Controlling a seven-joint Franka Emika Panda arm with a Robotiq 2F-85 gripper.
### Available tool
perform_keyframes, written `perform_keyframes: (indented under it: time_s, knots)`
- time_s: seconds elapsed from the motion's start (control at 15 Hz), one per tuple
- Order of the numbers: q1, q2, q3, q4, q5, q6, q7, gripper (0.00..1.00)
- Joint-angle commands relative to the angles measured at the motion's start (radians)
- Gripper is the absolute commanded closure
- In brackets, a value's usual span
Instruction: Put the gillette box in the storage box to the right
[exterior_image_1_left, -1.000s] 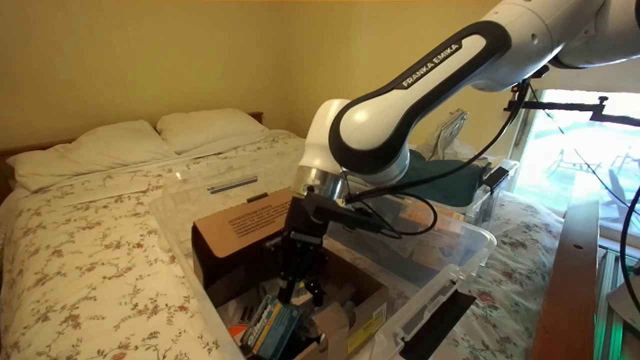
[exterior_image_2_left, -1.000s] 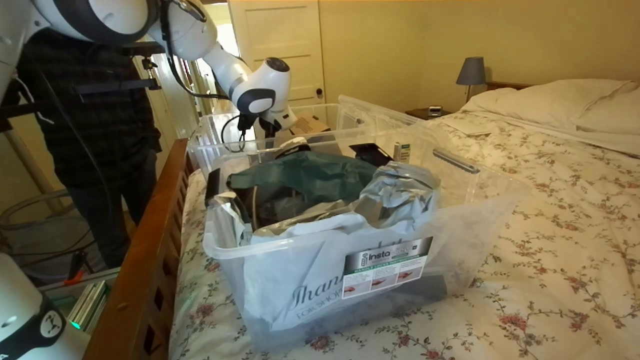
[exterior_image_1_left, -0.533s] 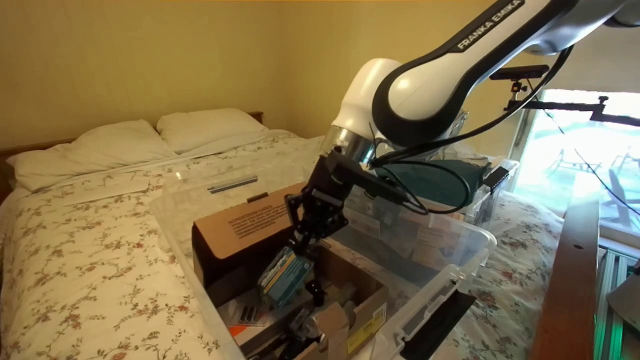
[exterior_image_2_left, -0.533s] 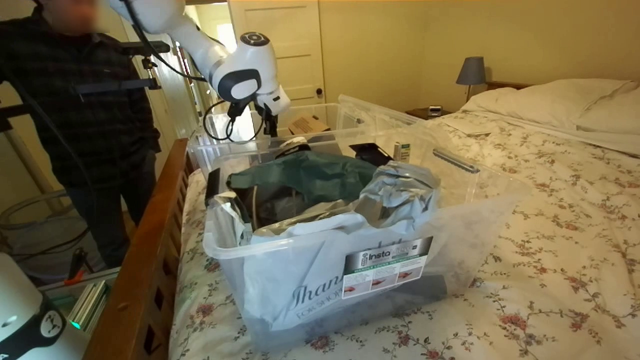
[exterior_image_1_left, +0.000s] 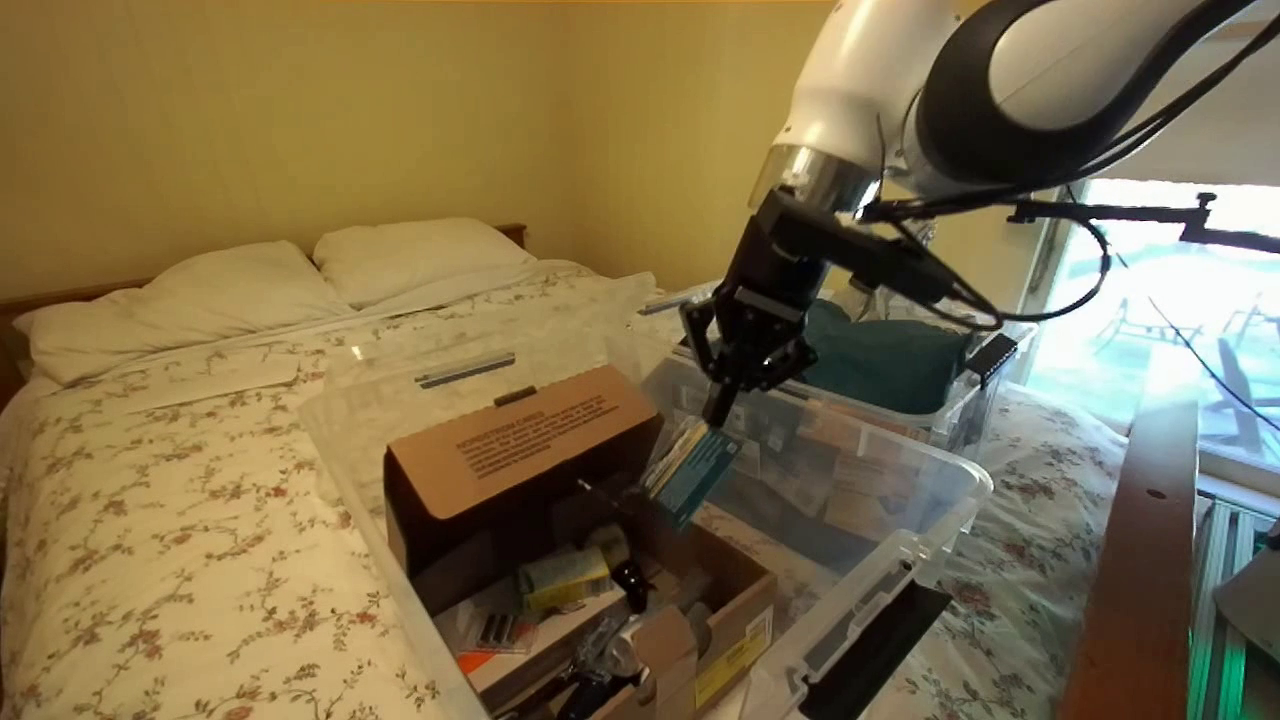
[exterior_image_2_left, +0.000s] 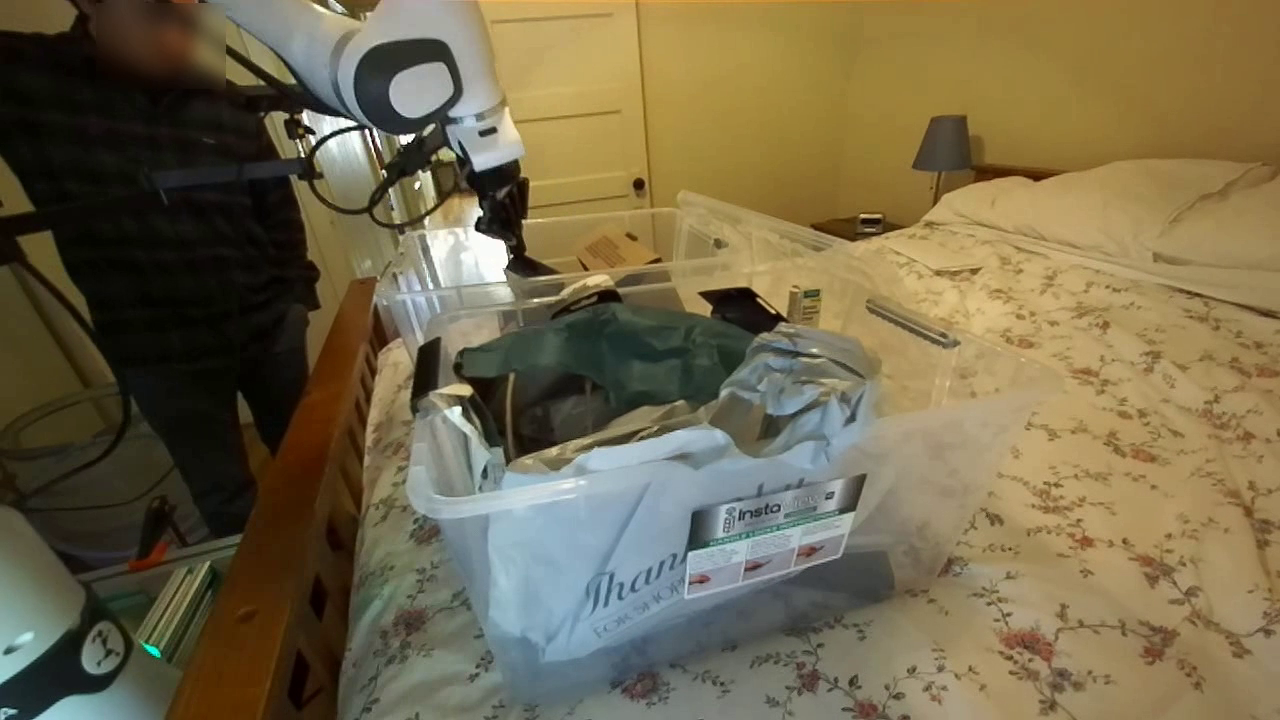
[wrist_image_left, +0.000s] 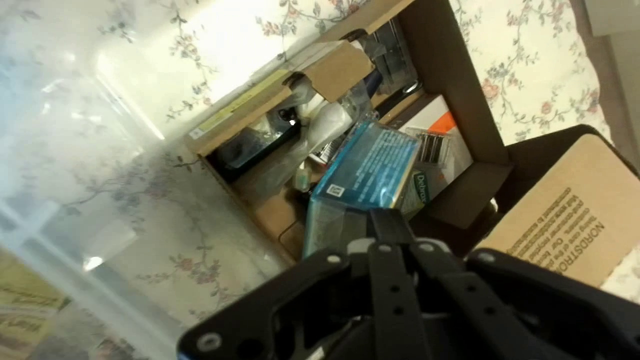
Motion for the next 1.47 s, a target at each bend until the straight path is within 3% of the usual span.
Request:
perform_keyframes:
  time_s: [0.0,0.33,0.6,0.93,1.07,1.4]
  knots:
    - [-0.053,-0.212,0.044,-0.078,-0.069,-0.119,0.164,1.0]
    - [-0.157,-0.419,0.062,-0.073,-0.067,-0.207,0.275,1.0]
    - [-0.289,-0.444,0.056,0.002,-0.104,-0.241,0.336,1.0]
    - [-0.434,-0.313,0.053,0.12,-0.176,-0.222,0.393,1.0]
    - [-0.482,-0.248,0.062,0.134,-0.258,-0.181,0.452,1.0]
    - [-0.497,-0.037,0.022,0.159,-0.475,-0.02,0.563,1.0]
